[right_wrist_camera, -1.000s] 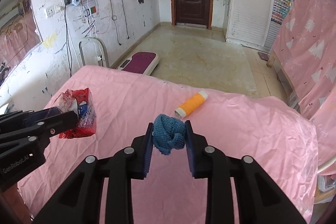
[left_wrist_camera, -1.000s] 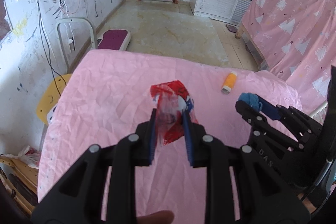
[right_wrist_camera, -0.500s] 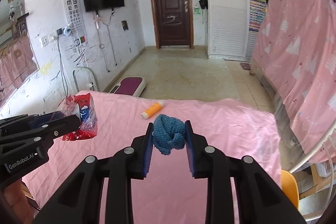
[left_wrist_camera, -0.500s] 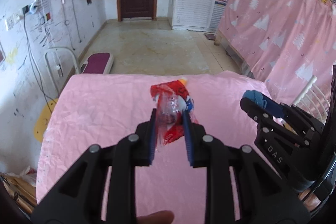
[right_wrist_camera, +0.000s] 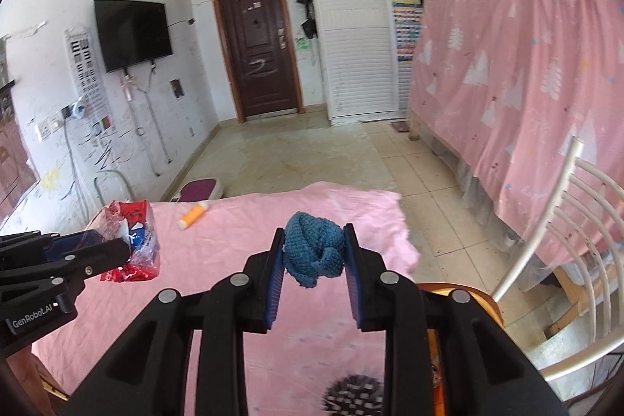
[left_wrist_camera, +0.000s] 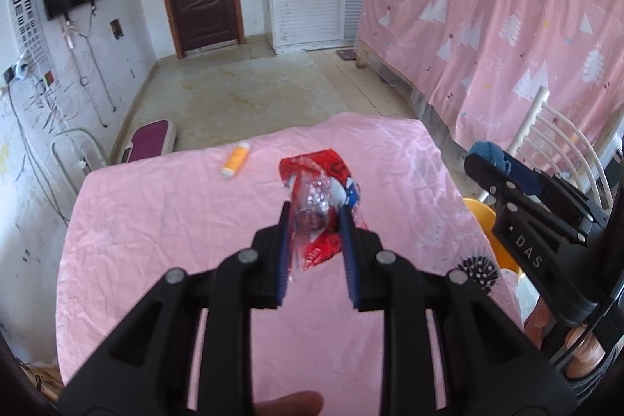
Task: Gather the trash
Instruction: 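Carry the red bag and blue cloth over the orange basin with both tools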
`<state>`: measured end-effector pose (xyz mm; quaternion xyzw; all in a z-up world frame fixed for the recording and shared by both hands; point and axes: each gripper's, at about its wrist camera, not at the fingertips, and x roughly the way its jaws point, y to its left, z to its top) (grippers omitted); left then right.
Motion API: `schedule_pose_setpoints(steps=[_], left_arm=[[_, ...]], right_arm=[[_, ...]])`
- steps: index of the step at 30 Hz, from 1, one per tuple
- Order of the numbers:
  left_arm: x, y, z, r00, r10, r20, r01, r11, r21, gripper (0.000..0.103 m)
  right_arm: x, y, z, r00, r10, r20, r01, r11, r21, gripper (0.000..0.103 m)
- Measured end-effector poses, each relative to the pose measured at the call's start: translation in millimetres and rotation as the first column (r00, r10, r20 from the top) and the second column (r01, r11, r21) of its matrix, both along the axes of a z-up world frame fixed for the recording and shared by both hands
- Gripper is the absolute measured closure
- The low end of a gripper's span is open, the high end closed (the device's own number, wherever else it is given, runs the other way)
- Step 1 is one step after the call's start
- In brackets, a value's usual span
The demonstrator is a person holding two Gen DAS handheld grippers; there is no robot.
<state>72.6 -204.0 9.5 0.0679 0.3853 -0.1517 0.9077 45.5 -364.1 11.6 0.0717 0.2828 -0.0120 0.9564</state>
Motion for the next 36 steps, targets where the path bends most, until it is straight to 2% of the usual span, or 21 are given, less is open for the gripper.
schedule_pose_setpoints(steps=[9, 16, 21, 29, 36], left_arm=[[-11.0, -51.8, -5.3, 0.996, -0.088, -0.008, 0.088, 0.995, 0.04, 0.081], [-17.9, -86.2, -9.9, 0.988, -0.154, -0.007, 0.154, 0.986, 0.062, 0.081], [-22.1, -112.1, -14.4, 0.976, -0.219, -0.01, 0.219, 0.974, 0.062, 0.081], [-26.1, -158.7, -23.7, 0.942, -0.335, -0.037, 0.336, 0.941, 0.035, 0.081], [-27.3, -198.4, -38.9, 0.92, -0.385, -0.074, 0.39, 0.919, 0.064, 0.081]], right_arm=[[-27.1, -61.2, -15.1, 0.994, -0.108, 0.006, 0.108, 0.994, 0.032, 0.085], [-42.0, -92.3, -26.0, 0.987, -0.162, -0.003, 0.162, 0.986, 0.042, 0.085], [-49.5, -110.1, -37.5, 0.981, -0.193, -0.017, 0.194, 0.98, 0.042, 0.085], [-58.6, -136.5, -52.3, 0.972, -0.23, -0.041, 0.232, 0.971, 0.054, 0.085], [-64.5, -156.2, -63.1, 0.967, -0.248, -0.055, 0.252, 0.964, 0.08, 0.085]])
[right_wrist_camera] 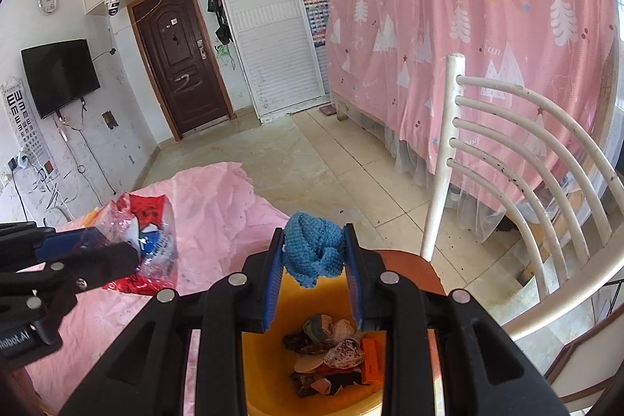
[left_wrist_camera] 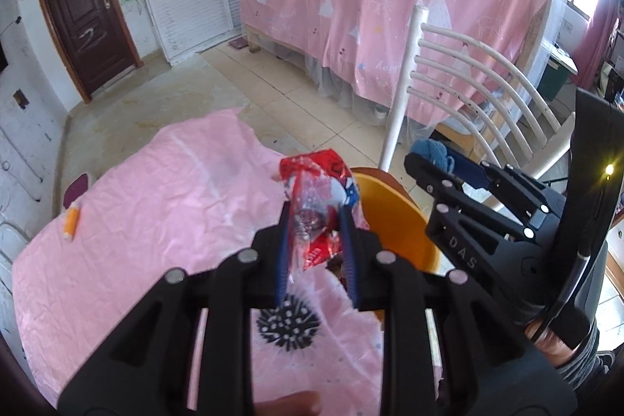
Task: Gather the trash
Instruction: 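Carry the red bag and blue cloth over the orange basin with both tools, then open the left tool dropping the red bag while the right tool drops the blue cloth into the basin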
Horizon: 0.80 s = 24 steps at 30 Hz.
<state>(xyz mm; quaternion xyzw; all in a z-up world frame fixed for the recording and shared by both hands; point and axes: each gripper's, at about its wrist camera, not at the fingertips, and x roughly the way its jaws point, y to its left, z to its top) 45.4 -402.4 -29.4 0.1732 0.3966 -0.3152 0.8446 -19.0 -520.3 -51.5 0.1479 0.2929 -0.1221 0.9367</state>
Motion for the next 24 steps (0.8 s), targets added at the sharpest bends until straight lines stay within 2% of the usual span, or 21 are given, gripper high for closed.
schedule_pose_setpoints(steps=[4, 6, 11, 24], left_arm=[[-0.8, -13.2, -8.2, 0.999, -0.027, -0.017, 0.027, 0.999, 0.018, 0.081], [1.1, -13.4, -11.1, 0.999, -0.028, -0.023, 0.028, 0.999, 0.023, 0.077], [6.4, -11.0, -13.1, 0.999, -0.014, -0.034, 0.015, 1.0, 0.013, 0.062], [3.1, 27.2, 3.3, 0.999, 0.051, 0.0, -0.051, 0.998, -0.023, 0.061]], right_arm=[[-2.0, -4.6, -3.5, 1.0, -0.005, -0.003, 0.005, 1.0, 0.013, 0.085], [-0.6, -6.0, -4.4, 1.0, -0.006, -0.004, 0.006, 1.0, 0.022, 0.085], [1.1, -4.4, -5.1, 1.0, -0.003, -0.011, 0.004, 1.0, 0.028, 0.085], [8.2, 9.2, -3.0, 0.999, 0.019, -0.032, -0.019, 1.0, 0.023, 0.082]])
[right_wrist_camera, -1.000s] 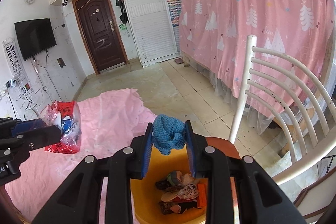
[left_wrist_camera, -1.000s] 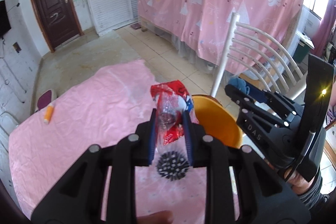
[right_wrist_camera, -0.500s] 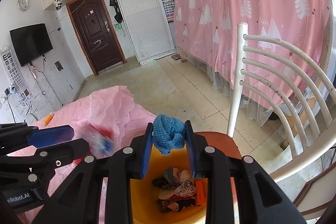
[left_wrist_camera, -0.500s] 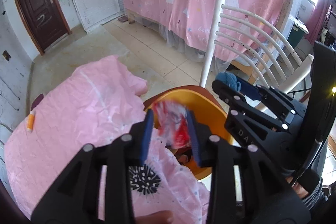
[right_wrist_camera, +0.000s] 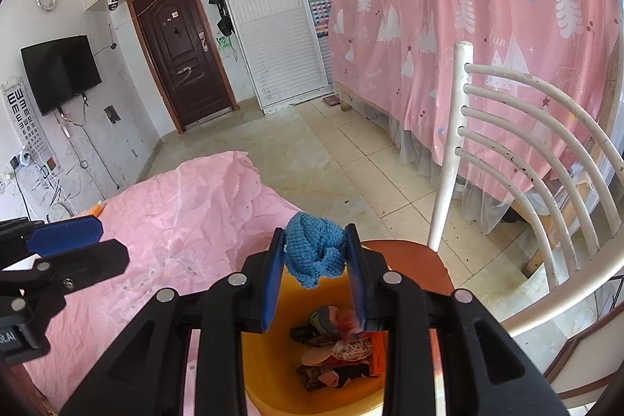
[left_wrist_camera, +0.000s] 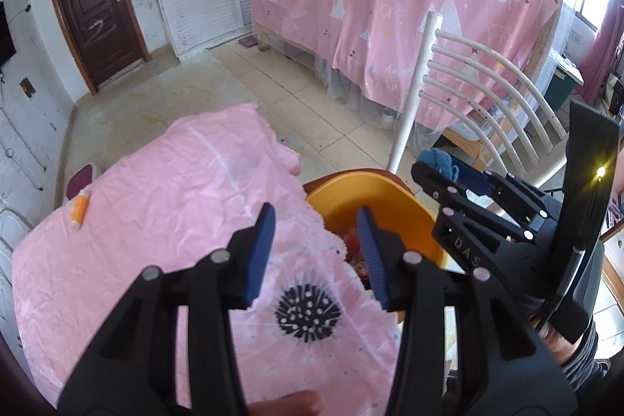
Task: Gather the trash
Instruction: 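Open the left tool dropping the red bag while the right tool drops the blue cloth into the basin, then move both open tools back over the bed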
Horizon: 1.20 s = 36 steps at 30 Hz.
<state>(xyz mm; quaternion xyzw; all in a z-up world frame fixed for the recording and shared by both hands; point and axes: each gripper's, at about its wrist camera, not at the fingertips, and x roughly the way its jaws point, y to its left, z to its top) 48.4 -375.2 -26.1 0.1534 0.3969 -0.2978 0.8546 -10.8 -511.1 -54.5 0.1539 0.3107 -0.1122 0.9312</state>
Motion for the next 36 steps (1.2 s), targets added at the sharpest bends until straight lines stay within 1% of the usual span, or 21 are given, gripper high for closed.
schedule_pose_setpoints(steps=[2, 3, 4, 6, 7, 12, 16, 18, 20, 23, 29, 31, 36], left_arm=[[0.8, 9.6, 2.6, 1.0, 0.016, 0.0, -0.016, 1.0, -0.013, 0.061], [1.8, 13.7, 3.9, 1.0, 0.023, -0.001, -0.023, 1.0, -0.019, 0.061], [2.6, 18.9, 5.3, 0.999, 0.032, -0.002, -0.032, 0.999, -0.028, 0.061], [4.0, 28.1, 7.9, 0.999, 0.05, -0.005, -0.051, 0.998, -0.041, 0.061], [4.6, 35.2, 9.8, 0.998, 0.065, -0.003, -0.065, 0.997, -0.049, 0.061], [4.2, 65.1, 16.3, 0.995, 0.099, 0.003, -0.098, 0.992, -0.085, 0.061], [2.7, 96.2, 23.0, 0.99, 0.143, 0.019, -0.14, 0.984, -0.113, 0.061], [1.8, 108.4, 26.3, 0.987, 0.158, 0.027, -0.154, 0.98, -0.124, 0.058], [0.0, 124.5, 30.5, 0.982, 0.183, 0.045, -0.175, 0.975, -0.137, 0.049], [-4.2, 146.5, 36.3, 0.974, 0.215, 0.074, -0.202, 0.967, -0.154, 0.041], [-12.3, 192.3, 47.0, 0.955, 0.276, 0.112, -0.25, 0.947, -0.204, 0.032], [-14.2, 204.9, 49.3, 0.948, 0.295, 0.118, -0.265, 0.94, -0.215, 0.031], [-20.2, 235.3, 53.5, 0.933, 0.336, 0.127, -0.3, 0.923, -0.239, 0.029]], right_arm=[[1.9, 0.8, -1.6, 1.0, 0.001, -0.012, -0.001, 1.0, 0.002, 0.076], [2.8, 1.8, -2.2, 1.0, 0.0, -0.016, 0.0, 1.0, 0.003, 0.069], [3.8, 3.9, -2.6, 1.0, 0.0, -0.023, 0.0, 1.0, 0.005, 0.059], [3.7, 8.7, -1.9, 1.0, 0.0, -0.023, 0.0, 1.0, 0.008, 0.048], [3.6, 12.3, 0.1, 1.0, 0.0, -0.019, 0.0, 1.0, 0.006, 0.045], [5.0, 33.3, 8.8, 1.0, 0.021, -0.009, -0.021, 1.0, -0.015, 0.041], [8.2, 54.4, 17.5, 0.999, 0.049, -0.003, -0.05, 0.998, -0.03, 0.037], [9.9, 67.7, 23.9, 0.998, 0.069, 0.005, -0.068, 0.996, -0.05, 0.033], [11.5, 82.1, 30.1, 0.996, 0.09, 0.014, -0.089, 0.994, -0.064, 0.031], [14.7, 103.8, 38.8, 0.992, 0.123, 0.027, -0.12, 0.99, -0.077, 0.028], [23.0, 145.7, 51.8, 0.98, 0.197, 0.042, -0.192, 0.976, -0.105, 0.022], [25.1, 159.3, 55.9, 0.974, 0.22, 0.045, -0.214, 0.97, -0.12, 0.019], [29.0, 192.3, 65.3, 0.96, 0.274, 0.056, -0.263, 0.954, -0.147, 0.017]])
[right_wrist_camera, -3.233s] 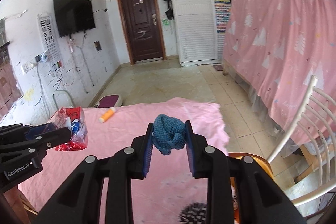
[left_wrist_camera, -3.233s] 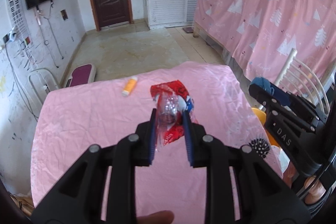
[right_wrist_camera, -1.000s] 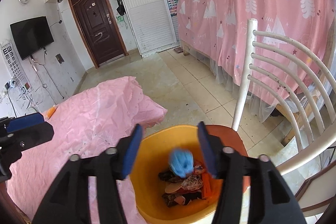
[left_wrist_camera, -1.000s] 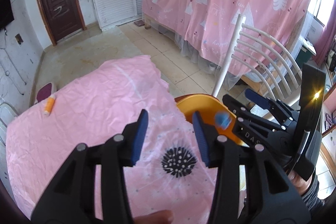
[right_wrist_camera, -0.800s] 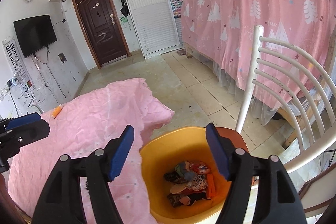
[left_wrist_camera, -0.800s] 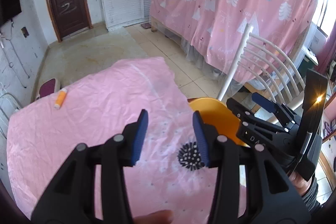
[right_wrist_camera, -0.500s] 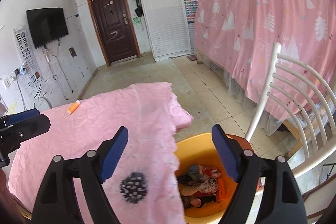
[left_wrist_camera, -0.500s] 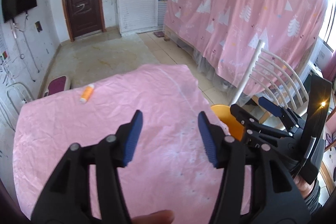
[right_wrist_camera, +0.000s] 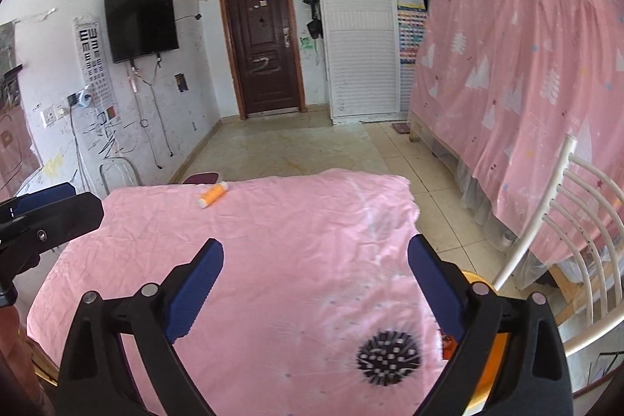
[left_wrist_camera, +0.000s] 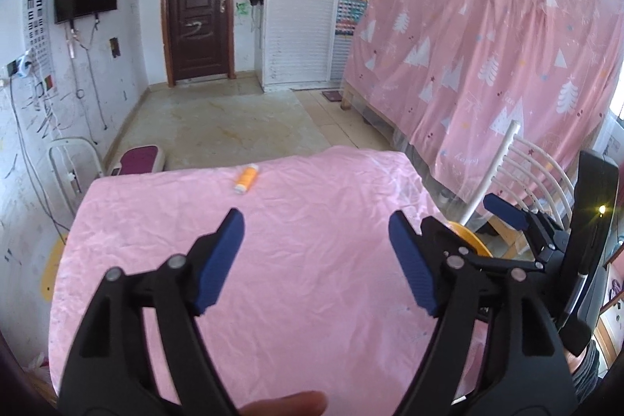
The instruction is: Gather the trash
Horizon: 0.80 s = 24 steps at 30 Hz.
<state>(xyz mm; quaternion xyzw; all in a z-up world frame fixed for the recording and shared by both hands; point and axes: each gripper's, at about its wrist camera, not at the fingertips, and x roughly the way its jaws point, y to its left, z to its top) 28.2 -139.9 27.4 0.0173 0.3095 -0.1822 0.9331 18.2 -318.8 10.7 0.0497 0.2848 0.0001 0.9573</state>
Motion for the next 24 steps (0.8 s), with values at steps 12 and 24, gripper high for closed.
schedule_pose_setpoints(steps=[12, 24], left_arm=[[-14.4, 58.9, 6.9, 0.994, 0.101, 0.046, -0.098, 0.994, -0.053, 0.022], [-18.7, 97.9, 6.9, 0.984, 0.171, 0.052, -0.167, 0.983, -0.077, 0.021]], right_arm=[[5.1, 62.4, 10.8, 0.995, 0.097, 0.002, -0.097, 0.993, -0.062, 0.016], [6.4, 100.1, 14.6, 0.99, 0.143, 0.01, -0.142, 0.985, -0.095, 0.016]])
